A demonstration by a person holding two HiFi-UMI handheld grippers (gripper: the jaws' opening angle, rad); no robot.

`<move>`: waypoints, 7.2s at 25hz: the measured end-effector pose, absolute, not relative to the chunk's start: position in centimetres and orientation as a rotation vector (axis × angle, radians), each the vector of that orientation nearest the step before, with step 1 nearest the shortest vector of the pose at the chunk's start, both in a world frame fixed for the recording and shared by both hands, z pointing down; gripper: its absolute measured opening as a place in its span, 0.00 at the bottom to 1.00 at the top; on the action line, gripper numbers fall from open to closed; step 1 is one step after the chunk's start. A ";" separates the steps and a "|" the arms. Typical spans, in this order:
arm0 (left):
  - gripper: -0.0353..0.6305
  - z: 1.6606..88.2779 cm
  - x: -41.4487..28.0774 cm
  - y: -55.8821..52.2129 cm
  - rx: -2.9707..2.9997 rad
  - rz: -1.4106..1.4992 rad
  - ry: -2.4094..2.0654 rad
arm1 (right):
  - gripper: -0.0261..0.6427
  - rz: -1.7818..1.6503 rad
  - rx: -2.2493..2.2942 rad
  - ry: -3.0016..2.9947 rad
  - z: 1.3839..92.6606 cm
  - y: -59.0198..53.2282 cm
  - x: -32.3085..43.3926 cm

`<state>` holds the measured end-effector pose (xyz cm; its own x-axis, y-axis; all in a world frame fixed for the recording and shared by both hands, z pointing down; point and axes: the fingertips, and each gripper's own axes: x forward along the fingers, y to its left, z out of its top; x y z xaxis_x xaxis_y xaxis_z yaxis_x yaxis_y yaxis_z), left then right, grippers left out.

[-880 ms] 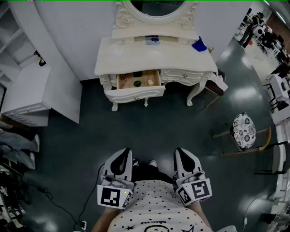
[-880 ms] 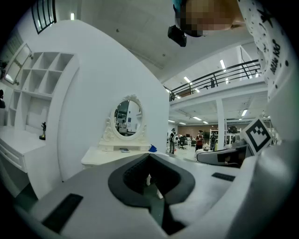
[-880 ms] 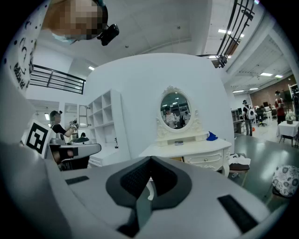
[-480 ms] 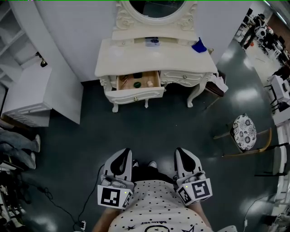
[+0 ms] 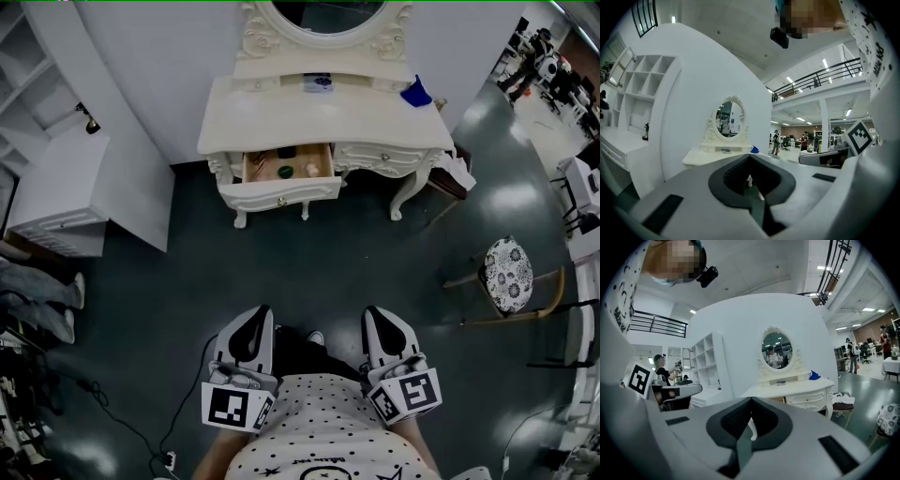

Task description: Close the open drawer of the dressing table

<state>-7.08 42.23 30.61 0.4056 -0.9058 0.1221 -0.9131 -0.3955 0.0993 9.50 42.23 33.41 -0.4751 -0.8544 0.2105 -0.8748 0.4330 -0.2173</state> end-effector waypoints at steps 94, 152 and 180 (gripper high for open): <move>0.07 40.5 -14.3 1.9 2.038 0.374 -1.904 | 0.05 0.502 1.565 -2.413 35.4 -0.5 17.8; 0.25 69.9 -8.5 5.2 1.757 0.689 -1.269 | 0.05 0.540 1.450 -2.295 38.9 -4.2 17.3; 0.25 69.9 -9.1 -0.3 1.803 0.655 -1.273 | 0.05 0.512 1.586 -2.225 38.2 -4.3 18.3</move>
